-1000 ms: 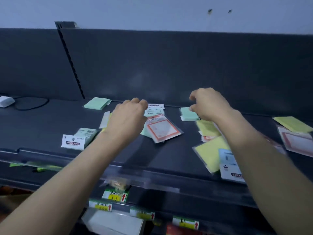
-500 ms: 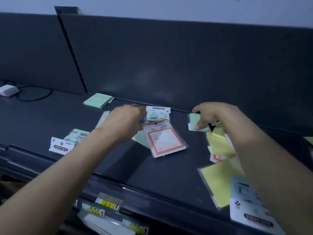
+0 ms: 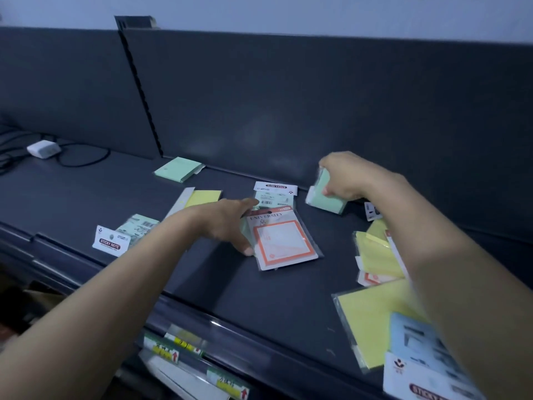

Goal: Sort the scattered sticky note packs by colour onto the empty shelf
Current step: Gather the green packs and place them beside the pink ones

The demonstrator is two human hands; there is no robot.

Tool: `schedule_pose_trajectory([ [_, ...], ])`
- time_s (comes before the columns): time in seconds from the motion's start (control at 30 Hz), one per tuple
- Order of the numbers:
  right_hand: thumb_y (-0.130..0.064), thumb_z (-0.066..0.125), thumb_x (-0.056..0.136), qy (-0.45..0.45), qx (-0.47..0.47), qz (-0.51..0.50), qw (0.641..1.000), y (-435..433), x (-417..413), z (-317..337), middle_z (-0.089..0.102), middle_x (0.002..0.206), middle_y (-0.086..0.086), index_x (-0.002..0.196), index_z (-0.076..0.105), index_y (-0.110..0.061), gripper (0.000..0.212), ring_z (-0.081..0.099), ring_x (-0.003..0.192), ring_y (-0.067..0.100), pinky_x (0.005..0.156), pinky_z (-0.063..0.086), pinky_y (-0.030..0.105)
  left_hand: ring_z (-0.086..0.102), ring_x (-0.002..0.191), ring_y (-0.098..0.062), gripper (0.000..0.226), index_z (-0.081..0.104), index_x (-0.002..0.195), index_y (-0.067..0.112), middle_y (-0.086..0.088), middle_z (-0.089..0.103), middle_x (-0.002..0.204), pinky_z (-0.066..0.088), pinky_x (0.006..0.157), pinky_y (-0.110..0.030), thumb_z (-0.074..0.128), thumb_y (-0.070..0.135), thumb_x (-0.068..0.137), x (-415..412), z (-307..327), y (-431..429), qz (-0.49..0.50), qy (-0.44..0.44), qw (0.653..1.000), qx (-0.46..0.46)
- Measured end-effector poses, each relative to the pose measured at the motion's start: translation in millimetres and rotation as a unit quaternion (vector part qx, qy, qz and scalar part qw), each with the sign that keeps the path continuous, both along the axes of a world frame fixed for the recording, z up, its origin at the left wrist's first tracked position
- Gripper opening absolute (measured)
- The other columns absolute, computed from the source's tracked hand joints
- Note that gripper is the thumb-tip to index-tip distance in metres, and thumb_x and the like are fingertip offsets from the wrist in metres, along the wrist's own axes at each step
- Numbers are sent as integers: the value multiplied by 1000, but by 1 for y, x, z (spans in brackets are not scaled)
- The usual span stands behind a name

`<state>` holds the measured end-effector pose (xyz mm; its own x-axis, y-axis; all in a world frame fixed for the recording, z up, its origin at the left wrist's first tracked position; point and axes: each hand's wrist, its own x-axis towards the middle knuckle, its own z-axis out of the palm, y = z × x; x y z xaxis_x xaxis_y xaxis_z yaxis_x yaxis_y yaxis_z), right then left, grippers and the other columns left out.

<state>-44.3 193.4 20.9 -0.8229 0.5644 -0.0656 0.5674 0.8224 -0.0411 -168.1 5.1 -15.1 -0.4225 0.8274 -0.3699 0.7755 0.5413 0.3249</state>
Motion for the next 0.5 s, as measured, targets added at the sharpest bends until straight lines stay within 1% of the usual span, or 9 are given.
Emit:
schedule_pose_trajectory([
  [0.07, -7, 59, 83, 34, 7, 26, 999, -6, -2, 3, 60, 102, 14, 99, 58, -2, 16, 61, 99, 34, 77, 53, 40, 31, 137, -18, 112, 8, 150, 29, 5, 30, 152, 27, 111, -30, 83, 23, 68, -1, -2, 4, 7, -41, 999, 2],
  [0.13, -5, 58, 82, 48, 14, 41, 998, -11, -2, 5, 60, 99, 14, 99, 58, -4, 17, 62, 97, 34, 77, 54, 42, 31, 137, -18, 119, 4, 149, 34, 6, 30, 152, 26, 113, -33, 85, 21, 64, -2, -4, 7, 16, -78, 997, 8],
  [0.2, -4, 57, 82, 54, 17, 49, 997, -16, 0, 7, 60, 99, 13, 101, 59, -5, 20, 61, 96, 34, 78, 53, 43, 34, 136, -18, 122, 5, 150, 33, 6, 33, 150, 28, 113, -35, 87, 20, 61, -3, -7, 10, 24, -94, 995, 22],
  [0.3, -6, 57, 82, 55, 15, 50, 997, -22, 3, 8, 59, 101, 11, 103, 59, -6, 21, 61, 94, 33, 78, 53, 41, 41, 130, -18, 118, 14, 149, 26, 4, 42, 143, 32, 111, -37, 88, 17, 58, -1, -12, 13, 37, -139, 988, 62],
  [0.37, -6, 57, 83, 53, 13, 47, 997, -25, 6, 8, 59, 102, 11, 103, 59, -7, 21, 60, 93, 32, 76, 53, 38, 44, 127, -18, 107, 28, 144, 21, 4, 47, 136, 36, 109, -37, 88, 18, 56, -1, -15, 14, 35, -138, 988, 66],
  [0.43, -6, 57, 84, 51, 9, 44, 998, -29, 7, 10, 59, 105, 10, 108, 59, -8, 25, 59, 94, 31, 77, 52, 37, 45, 123, -18, 92, 38, 138, 22, 3, 47, 130, 38, 106, -35, 86, 19, 60, 2, -13, 15, 19, -109, 992, 59],
  [0.5, -7, 56, 85, 51, 6, 39, 998, -32, 9, 10, 59, 107, 10, 111, 58, -8, 27, 59, 94, 30, 77, 52, 37, 39, 127, -20, 93, 34, 143, 27, 3, 40, 132, 33, 108, -34, 84, 24, 64, 4, -9, 15, 5, -84, 996, 35],
])
